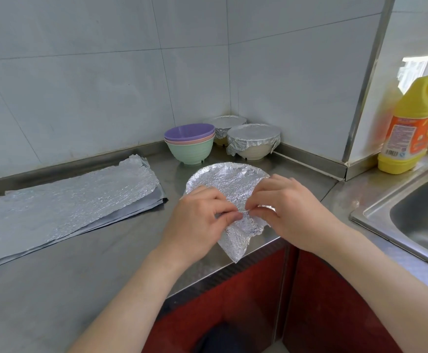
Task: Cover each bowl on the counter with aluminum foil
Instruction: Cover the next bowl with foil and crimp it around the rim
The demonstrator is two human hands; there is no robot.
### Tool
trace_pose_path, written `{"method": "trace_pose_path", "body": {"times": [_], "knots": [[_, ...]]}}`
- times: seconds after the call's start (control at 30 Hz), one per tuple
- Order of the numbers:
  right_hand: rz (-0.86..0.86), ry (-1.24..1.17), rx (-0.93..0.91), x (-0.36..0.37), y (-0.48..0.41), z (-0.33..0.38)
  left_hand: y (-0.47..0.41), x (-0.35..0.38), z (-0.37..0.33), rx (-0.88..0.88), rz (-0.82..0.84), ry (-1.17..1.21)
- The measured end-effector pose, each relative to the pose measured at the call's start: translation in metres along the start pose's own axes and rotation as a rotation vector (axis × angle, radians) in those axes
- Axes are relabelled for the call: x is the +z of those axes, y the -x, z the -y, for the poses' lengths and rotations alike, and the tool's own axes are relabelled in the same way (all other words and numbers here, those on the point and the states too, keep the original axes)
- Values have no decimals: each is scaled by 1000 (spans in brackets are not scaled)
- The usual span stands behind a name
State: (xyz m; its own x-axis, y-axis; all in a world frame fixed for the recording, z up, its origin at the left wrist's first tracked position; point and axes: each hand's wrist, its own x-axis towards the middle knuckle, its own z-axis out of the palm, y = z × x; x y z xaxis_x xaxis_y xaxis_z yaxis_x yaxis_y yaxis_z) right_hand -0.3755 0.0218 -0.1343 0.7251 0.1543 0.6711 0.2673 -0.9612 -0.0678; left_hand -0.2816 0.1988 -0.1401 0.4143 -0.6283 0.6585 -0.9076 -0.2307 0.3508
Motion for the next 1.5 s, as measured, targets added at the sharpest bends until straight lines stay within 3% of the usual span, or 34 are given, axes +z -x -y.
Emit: {"method": "trace_pose_path", "body": {"times": [0.17,0.4,0.63,0.83,1.13,1.33,1.5], "knots": [[-50,77,-96,12,1,0,3,3,2,96,-49,-66],[-155,-201,164,12,19,-6,3,7,-4,29,-54,-8],[-119,-57,71,22,25,-16,3,11,-4,9,-67,27],[-185,6,67,28,27,-12,3,11,-3,19,-63,22],[-194,-464,644,16,34,4,2,21,-17,24,-112,-150],[-184,-467,751,17,46,20,-13,33,-41,-47,-61,-194],[-258,-377,664,24,54,22,-21,5,-41,-132,-25,-53]]}}
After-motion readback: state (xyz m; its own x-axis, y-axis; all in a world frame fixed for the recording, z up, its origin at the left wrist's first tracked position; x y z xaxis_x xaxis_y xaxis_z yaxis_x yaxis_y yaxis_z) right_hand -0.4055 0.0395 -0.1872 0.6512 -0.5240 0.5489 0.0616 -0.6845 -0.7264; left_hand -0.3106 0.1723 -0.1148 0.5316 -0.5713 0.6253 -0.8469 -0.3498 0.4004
